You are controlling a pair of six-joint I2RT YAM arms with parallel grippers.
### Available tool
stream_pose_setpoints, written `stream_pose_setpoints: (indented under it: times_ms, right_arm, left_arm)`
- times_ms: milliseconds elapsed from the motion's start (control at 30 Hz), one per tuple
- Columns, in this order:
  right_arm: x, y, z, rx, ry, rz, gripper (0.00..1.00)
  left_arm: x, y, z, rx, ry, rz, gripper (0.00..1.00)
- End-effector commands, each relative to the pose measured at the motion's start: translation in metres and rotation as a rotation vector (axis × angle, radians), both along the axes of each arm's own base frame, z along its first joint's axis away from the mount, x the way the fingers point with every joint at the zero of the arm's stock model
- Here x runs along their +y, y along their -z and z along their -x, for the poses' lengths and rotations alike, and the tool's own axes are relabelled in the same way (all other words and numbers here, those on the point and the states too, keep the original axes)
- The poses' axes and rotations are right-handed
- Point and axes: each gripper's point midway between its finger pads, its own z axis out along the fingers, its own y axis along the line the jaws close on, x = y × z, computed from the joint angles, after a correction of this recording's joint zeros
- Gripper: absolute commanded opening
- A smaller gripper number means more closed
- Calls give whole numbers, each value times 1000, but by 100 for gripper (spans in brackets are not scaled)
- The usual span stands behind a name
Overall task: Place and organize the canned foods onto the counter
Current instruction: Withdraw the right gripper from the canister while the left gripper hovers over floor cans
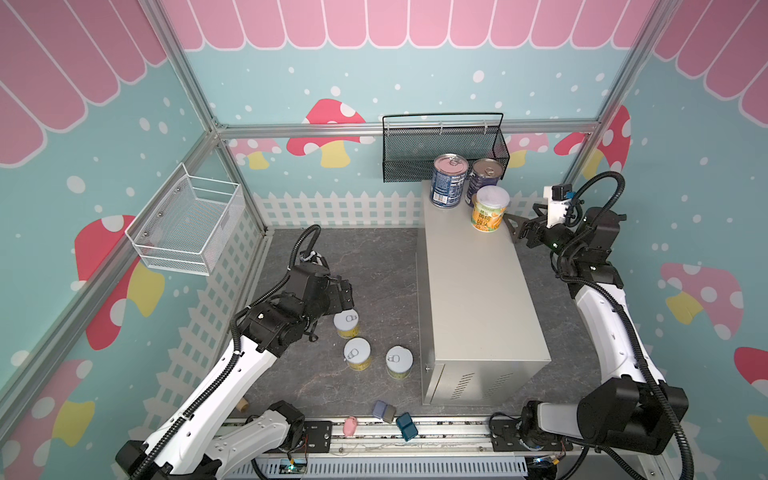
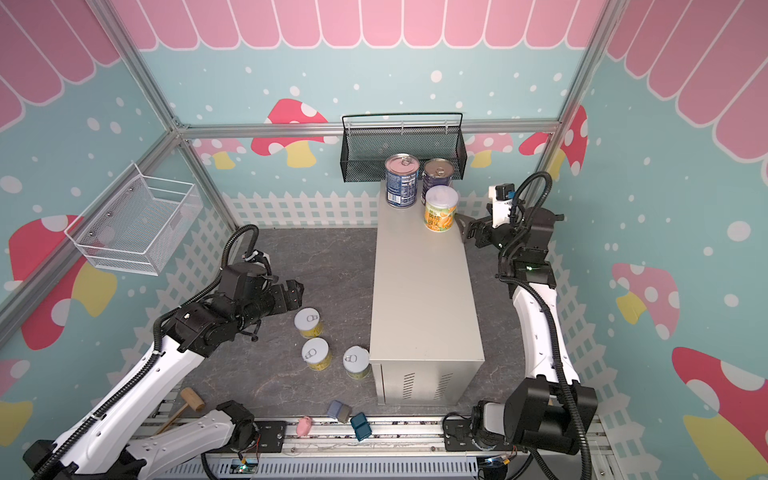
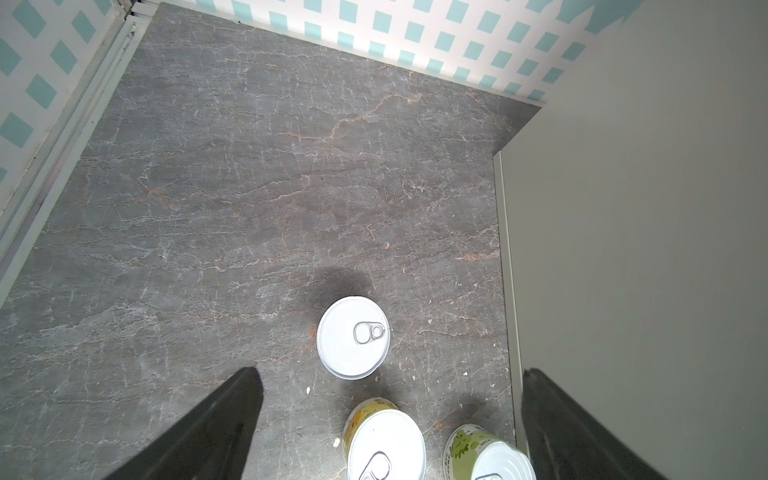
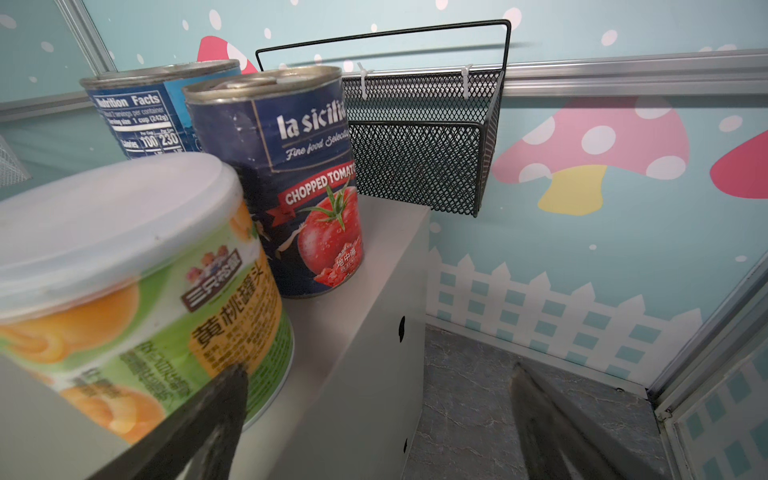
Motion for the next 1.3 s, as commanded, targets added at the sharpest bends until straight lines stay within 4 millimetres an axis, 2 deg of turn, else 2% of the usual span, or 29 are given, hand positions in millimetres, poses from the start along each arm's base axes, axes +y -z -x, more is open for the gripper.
stream_pose_setpoints:
  times_ms: [0, 167, 400, 733, 1100, 1267]
  right_arm:
    - [1, -2, 1, -18, -14, -2, 100]
    - [2, -3, 2, -18, -19, -4, 99]
    - [-11, 1, -4, 1, 60, 8, 99]
    - [4, 1, -1, 2, -2, 4, 100]
    - [0, -2, 0, -4, 26, 13, 99]
    - [10, -4, 4, -7, -27, -8, 100]
  left_arm:
    - [-1, -14, -1, -27, -12, 38, 98]
    - [-1, -15, -2, -31, -12, 40, 99]
    - [1, -14, -1, -33, -16, 37, 98]
    - [2, -11, 1, -34, -21, 38, 98]
    - [4, -11, 3, -39, -23, 36, 99]
    - [4, -11, 3, -39, -24, 37, 98]
